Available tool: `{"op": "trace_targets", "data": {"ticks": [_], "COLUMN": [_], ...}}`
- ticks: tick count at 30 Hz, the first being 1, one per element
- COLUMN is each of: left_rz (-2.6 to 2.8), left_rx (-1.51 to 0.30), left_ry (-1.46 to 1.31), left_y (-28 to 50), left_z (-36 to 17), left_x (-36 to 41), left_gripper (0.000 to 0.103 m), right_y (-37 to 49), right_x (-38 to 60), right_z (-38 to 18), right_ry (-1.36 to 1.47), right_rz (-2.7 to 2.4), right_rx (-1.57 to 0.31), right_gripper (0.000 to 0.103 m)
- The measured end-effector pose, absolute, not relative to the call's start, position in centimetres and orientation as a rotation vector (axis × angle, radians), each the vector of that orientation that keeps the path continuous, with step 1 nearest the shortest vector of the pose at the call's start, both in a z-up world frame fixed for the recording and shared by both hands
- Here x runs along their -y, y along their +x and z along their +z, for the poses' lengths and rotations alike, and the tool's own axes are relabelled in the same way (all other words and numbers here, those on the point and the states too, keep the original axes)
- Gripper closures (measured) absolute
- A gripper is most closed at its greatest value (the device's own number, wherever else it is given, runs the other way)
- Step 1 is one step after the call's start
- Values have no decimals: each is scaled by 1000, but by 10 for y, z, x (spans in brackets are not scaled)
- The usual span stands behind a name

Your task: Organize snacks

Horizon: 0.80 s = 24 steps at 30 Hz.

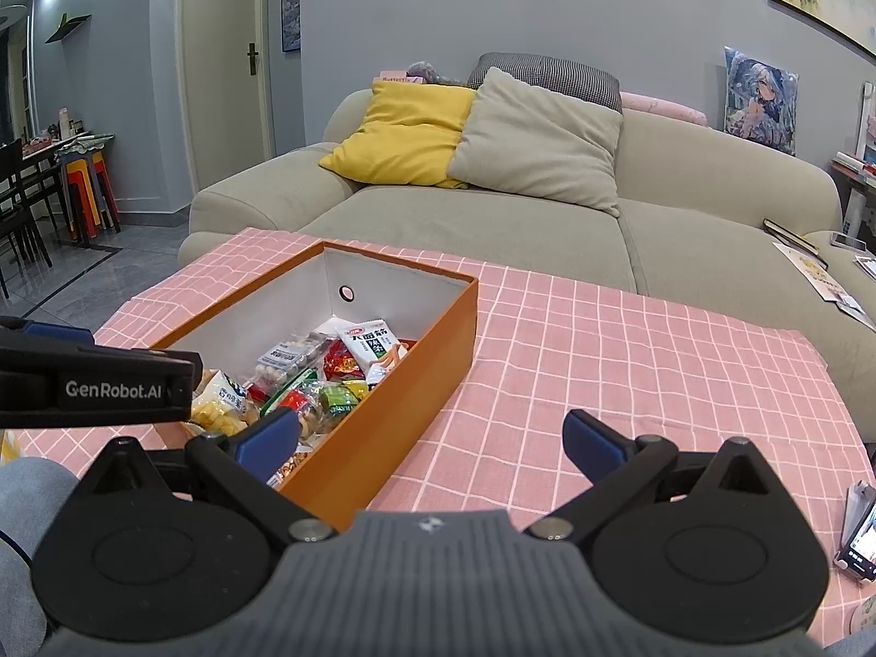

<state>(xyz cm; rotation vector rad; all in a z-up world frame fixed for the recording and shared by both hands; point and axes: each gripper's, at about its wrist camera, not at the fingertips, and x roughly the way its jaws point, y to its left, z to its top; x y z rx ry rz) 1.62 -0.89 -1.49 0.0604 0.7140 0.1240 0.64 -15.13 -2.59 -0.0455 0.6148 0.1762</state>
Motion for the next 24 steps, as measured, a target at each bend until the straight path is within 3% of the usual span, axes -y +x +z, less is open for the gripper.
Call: {"op": "trace_targets", "data": {"ticks": [24], "left_rz": [122], "left_rx": [-703], "left_ry": [65], "left_y": [14], "left_z": [-10], "left_x": [12], "left_gripper": [8], "right_y": [8], "right_x": [152], "right_z": [-26], "right_ry": [-44], "right_rz": [179], "right_rx": [-621], "right_gripper": [4]}}
